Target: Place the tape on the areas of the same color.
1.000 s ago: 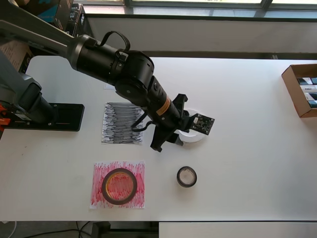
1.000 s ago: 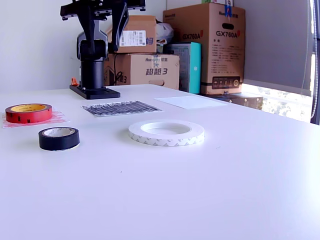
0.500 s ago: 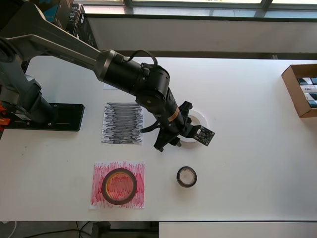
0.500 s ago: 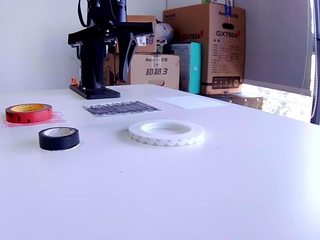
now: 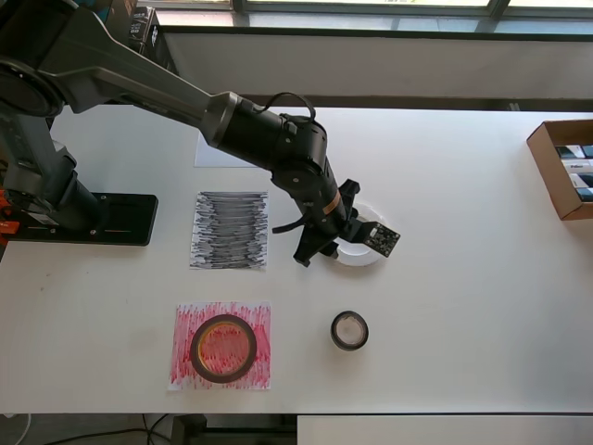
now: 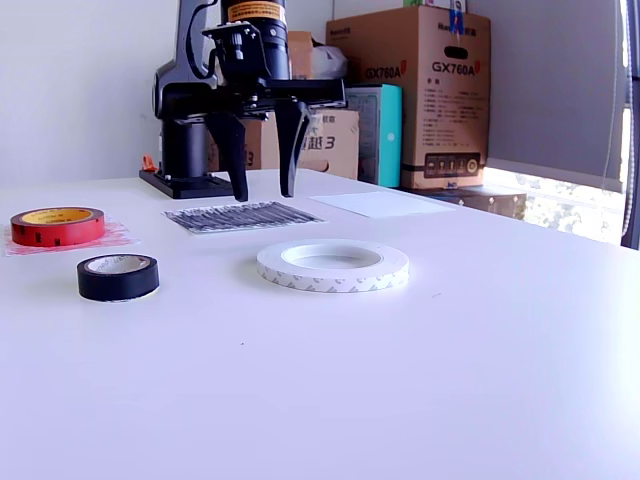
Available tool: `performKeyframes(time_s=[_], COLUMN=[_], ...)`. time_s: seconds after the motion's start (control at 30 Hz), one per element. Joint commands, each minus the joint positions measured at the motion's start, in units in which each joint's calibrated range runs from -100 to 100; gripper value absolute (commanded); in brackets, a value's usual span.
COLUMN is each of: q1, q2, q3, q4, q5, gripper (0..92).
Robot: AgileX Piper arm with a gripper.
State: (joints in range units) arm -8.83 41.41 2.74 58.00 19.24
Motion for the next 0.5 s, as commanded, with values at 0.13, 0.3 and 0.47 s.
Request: performKeyframes(time_s=[0.13, 0.3, 0.47], q1=[-0.47, -0.47, -0.47], q2=[1.81, 2.84, 3.77], q3=[-0.52, -0.61, -0.79], q4=[-0.43, -0.60, -1.02], q5=[0.33, 0.33, 0.00], gripper=[46.8, 46.8, 46.9])
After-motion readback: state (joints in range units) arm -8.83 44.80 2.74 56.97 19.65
